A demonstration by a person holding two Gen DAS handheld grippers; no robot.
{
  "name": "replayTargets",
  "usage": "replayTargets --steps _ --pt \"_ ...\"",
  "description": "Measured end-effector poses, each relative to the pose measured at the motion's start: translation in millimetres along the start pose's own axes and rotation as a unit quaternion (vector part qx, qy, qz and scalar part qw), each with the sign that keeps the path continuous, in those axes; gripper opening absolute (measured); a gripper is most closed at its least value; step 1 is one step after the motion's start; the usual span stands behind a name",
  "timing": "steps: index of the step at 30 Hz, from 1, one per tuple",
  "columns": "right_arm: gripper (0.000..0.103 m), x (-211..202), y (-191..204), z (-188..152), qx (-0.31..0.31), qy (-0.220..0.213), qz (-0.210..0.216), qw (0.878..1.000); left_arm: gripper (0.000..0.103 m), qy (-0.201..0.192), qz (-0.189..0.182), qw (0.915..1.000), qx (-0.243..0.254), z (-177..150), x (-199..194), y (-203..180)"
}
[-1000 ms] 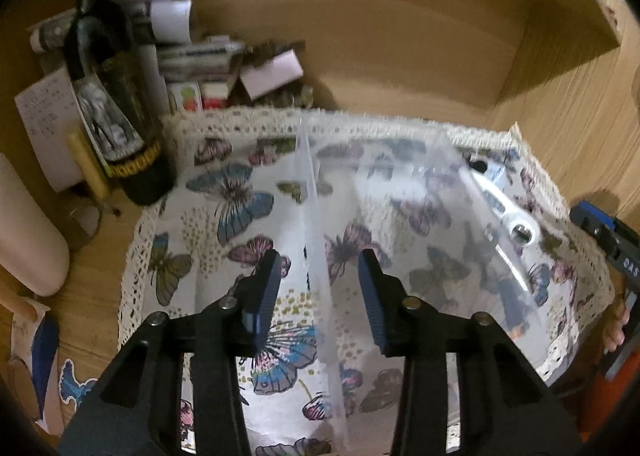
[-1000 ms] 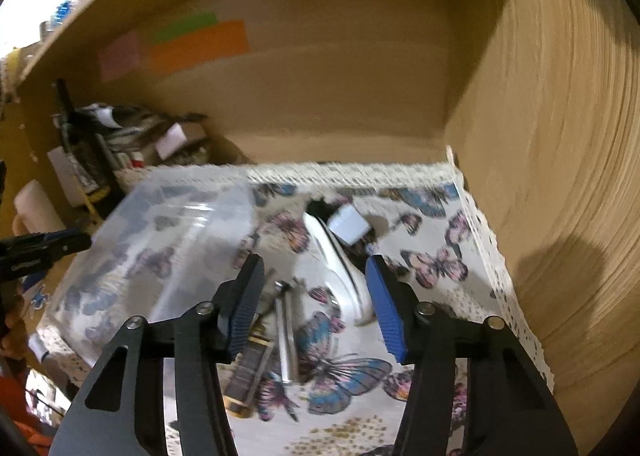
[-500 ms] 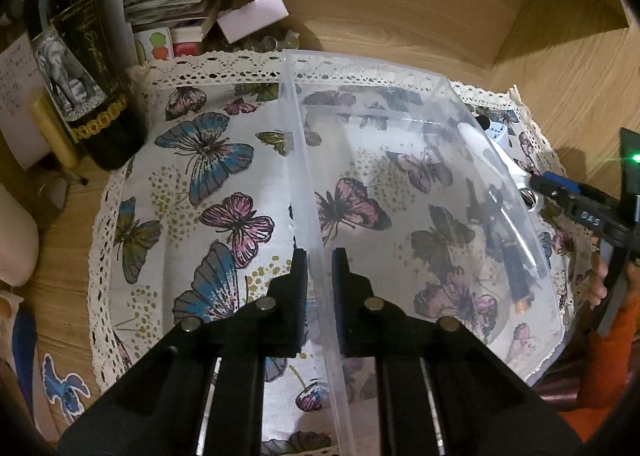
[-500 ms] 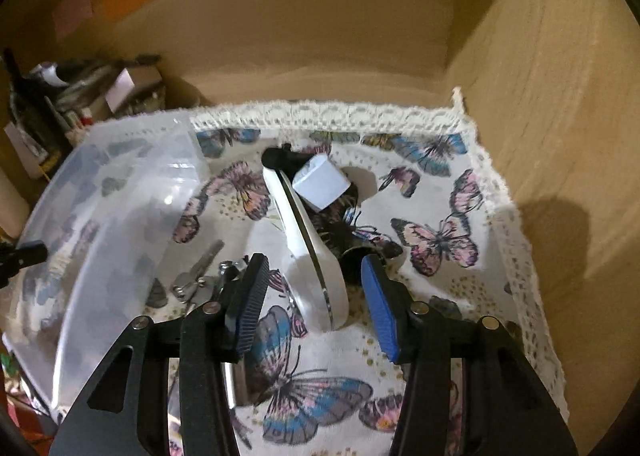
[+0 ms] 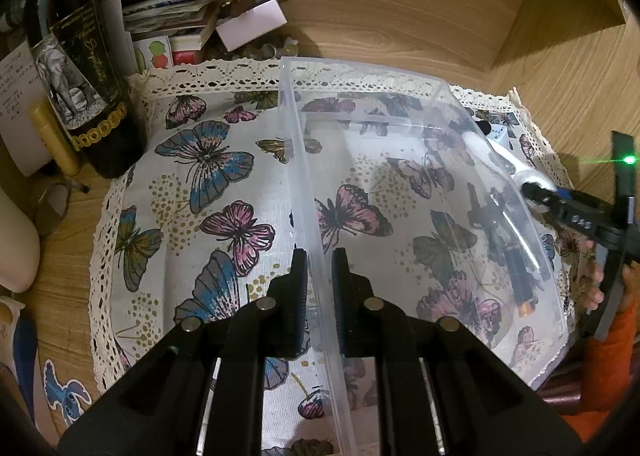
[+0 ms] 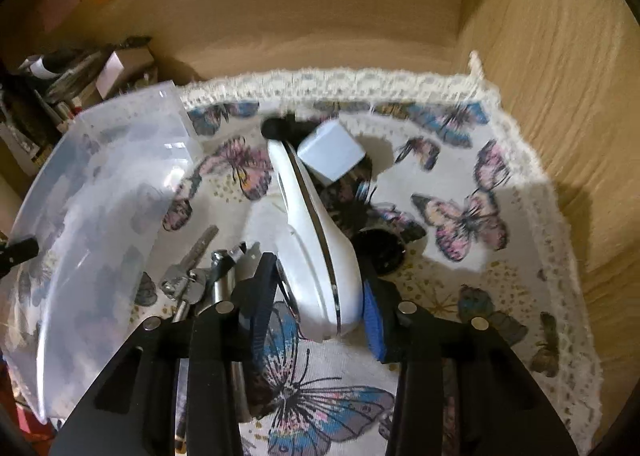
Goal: Organize rigid objects
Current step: 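Grasp the white handheld device with the right gripper and lift it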
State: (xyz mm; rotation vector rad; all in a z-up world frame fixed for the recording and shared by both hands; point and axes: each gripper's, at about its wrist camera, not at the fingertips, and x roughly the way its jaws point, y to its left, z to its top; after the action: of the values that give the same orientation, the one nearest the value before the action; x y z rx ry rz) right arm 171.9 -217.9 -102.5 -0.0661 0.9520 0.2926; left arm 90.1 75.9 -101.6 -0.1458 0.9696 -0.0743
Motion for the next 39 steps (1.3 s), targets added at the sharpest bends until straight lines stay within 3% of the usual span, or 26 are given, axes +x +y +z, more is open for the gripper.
replayTargets --steps 17,26,33,39 --pt "0.034 -108.0 34.2 8.6 -0.010 -0.148 0.000 0.989 0.012 -0.028 0.005 0.9994 0.018 -2.7 -10.0 -5.5" --pt "0.034 -140.3 76.0 19.2 -0.045 -0.202 0.047 0.977 0.012 -0.033 -0.007 0.9993 0.018 -3.7 -11.7 -3.5" --pt "0.034 -138.1 113.4 26.1 -0.090 -0.201 0.095 0.971 0.012 -0.037 -0.010 0.9991 0.019 -4.7 -13.5 -3.1" --pt "0.034 -102.9 134.1 28.3 -0.116 -0.147 0.112 0.976 0.012 -0.038 -0.010 0.9991 0.017 -4.9 -14.5 -3.6"
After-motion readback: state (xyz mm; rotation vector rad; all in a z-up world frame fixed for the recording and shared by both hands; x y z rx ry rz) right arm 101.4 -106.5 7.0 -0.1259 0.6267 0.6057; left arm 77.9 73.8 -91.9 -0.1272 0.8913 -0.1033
